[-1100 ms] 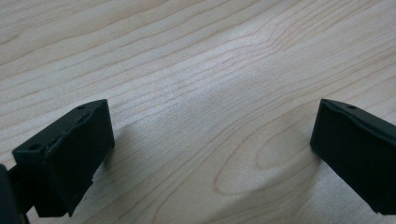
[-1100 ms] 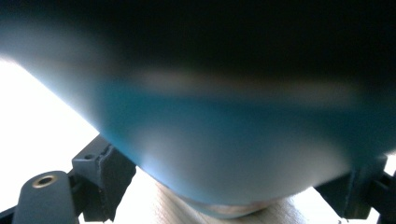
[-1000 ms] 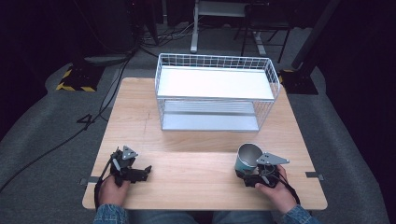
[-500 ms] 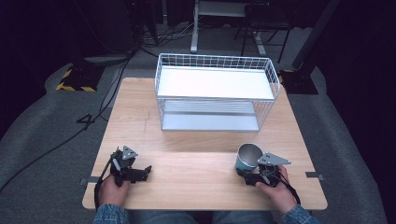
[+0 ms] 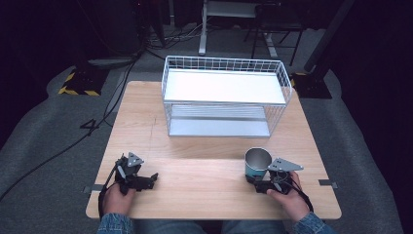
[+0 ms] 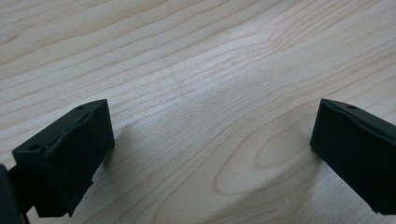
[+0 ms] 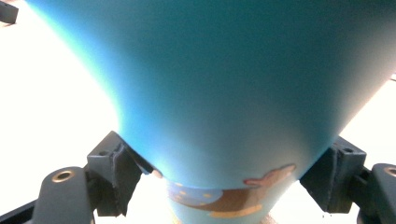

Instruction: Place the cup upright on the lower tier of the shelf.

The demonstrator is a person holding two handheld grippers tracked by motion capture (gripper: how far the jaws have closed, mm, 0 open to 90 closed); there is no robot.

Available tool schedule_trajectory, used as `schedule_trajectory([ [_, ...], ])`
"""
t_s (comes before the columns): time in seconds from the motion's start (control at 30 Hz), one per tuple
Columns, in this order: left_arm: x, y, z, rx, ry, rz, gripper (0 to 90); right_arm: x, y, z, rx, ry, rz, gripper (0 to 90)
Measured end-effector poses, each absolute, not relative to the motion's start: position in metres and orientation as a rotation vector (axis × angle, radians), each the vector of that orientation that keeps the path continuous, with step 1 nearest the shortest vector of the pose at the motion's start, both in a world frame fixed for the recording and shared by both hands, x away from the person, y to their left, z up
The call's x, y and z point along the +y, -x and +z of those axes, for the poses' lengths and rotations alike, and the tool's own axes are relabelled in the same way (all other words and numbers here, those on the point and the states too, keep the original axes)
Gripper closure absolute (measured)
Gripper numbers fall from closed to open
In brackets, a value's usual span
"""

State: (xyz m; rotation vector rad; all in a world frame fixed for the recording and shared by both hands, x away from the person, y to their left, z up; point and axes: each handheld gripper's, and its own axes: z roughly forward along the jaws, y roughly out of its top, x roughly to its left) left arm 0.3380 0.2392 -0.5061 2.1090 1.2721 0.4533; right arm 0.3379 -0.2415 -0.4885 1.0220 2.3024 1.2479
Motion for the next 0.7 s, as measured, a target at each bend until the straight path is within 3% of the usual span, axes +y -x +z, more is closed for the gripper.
schedule_trajectory([
  [0.7,0.239,-0.338,-0.506,1.272,-2.109,0.453,0.1,-0.224,-0.354,-0.463,2.227,-0.918,1.343,23.4],
])
